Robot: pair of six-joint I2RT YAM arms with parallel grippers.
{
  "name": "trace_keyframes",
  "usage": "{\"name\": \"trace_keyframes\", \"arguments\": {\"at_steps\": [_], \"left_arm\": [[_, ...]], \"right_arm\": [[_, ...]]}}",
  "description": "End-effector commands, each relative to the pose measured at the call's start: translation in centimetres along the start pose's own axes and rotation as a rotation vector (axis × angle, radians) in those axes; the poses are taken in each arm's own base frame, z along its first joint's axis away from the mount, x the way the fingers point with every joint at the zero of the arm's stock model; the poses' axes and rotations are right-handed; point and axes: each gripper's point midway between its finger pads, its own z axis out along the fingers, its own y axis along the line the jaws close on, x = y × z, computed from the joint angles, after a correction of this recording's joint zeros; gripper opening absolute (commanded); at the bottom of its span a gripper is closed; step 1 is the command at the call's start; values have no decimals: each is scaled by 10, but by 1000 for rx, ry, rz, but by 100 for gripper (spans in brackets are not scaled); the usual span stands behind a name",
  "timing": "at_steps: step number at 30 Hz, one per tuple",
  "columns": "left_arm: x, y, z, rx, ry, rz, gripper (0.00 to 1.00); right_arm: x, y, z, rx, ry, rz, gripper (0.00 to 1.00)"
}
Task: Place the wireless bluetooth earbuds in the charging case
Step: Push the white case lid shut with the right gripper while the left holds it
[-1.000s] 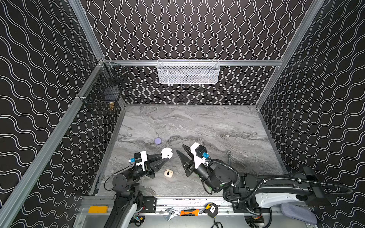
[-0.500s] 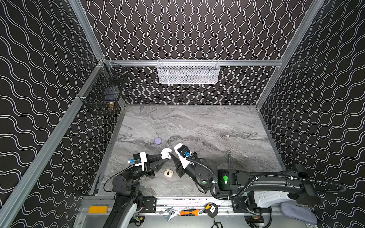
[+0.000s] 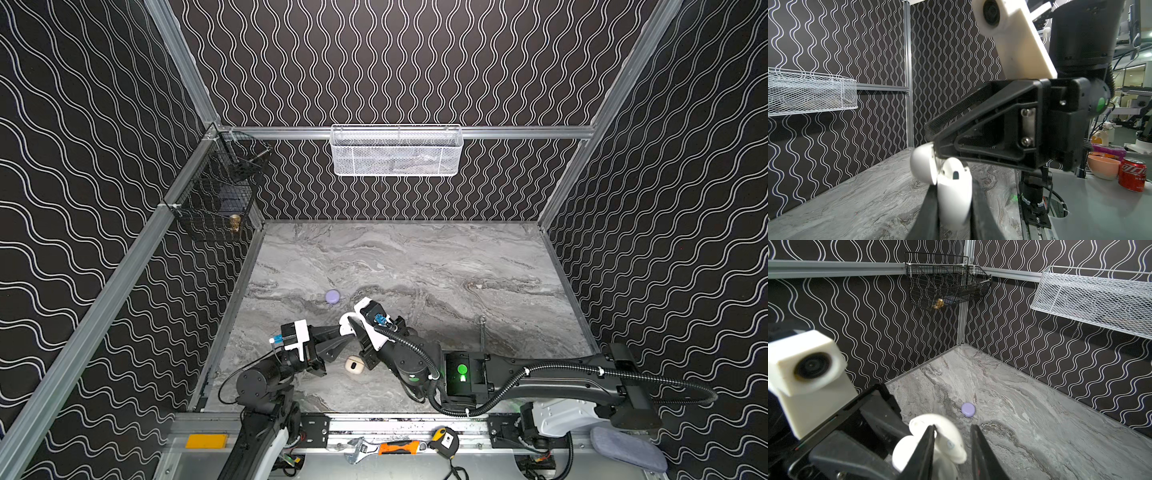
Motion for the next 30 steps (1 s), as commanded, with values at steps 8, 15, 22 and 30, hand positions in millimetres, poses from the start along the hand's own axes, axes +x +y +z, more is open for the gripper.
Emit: {"name": "trace_keyframes", "arguments": {"at_steps": [8,15,22,30], "left_arm": [[5,10,4,-23,38,-1,0],[25,15,18,-45,130,-30,0],[54,-12,44,42,264,23,0],[58,-15,48,52,286,41,0]], "right_arm": [[-27,-57,-36,35,-96,163,26],[24,-137,-6,57,33,357,23],[66,-130,31,-63,154,379,21],[65,-81,27,-357,131,340,21]]}}
